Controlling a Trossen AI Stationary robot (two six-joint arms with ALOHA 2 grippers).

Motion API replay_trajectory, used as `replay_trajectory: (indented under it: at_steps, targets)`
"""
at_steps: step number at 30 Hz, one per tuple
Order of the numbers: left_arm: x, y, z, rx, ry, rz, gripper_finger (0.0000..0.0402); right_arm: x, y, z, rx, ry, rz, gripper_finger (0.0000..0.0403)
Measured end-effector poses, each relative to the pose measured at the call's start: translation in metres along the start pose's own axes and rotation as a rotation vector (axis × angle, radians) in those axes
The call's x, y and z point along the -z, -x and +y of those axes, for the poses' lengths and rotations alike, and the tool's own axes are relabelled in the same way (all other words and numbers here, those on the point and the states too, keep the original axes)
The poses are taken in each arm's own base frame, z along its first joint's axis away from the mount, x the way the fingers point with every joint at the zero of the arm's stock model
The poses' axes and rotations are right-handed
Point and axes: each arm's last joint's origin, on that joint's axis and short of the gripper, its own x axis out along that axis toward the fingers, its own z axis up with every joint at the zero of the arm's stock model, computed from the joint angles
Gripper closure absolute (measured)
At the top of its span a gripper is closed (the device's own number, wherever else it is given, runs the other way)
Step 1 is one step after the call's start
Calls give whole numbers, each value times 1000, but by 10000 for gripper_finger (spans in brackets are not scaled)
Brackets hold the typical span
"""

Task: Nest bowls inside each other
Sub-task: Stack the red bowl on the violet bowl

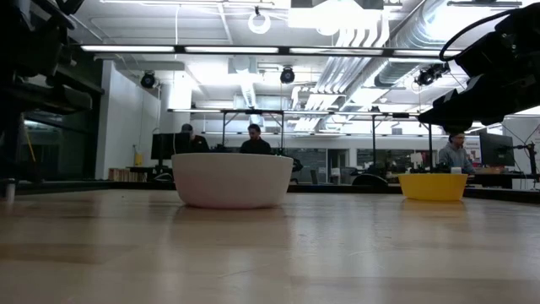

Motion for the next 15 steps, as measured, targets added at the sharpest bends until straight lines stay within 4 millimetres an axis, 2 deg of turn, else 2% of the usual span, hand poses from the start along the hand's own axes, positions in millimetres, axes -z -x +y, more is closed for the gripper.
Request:
replay_trajectory:
  at_steps: [3, 15]
  targets:
    - [0, 0, 0, 18, 1, 2, 397, 0, 0, 0, 0, 0, 0, 305]
    - [0, 1, -1, 40, 0, 4, 400, 0, 0, 0, 0, 0, 0, 305]
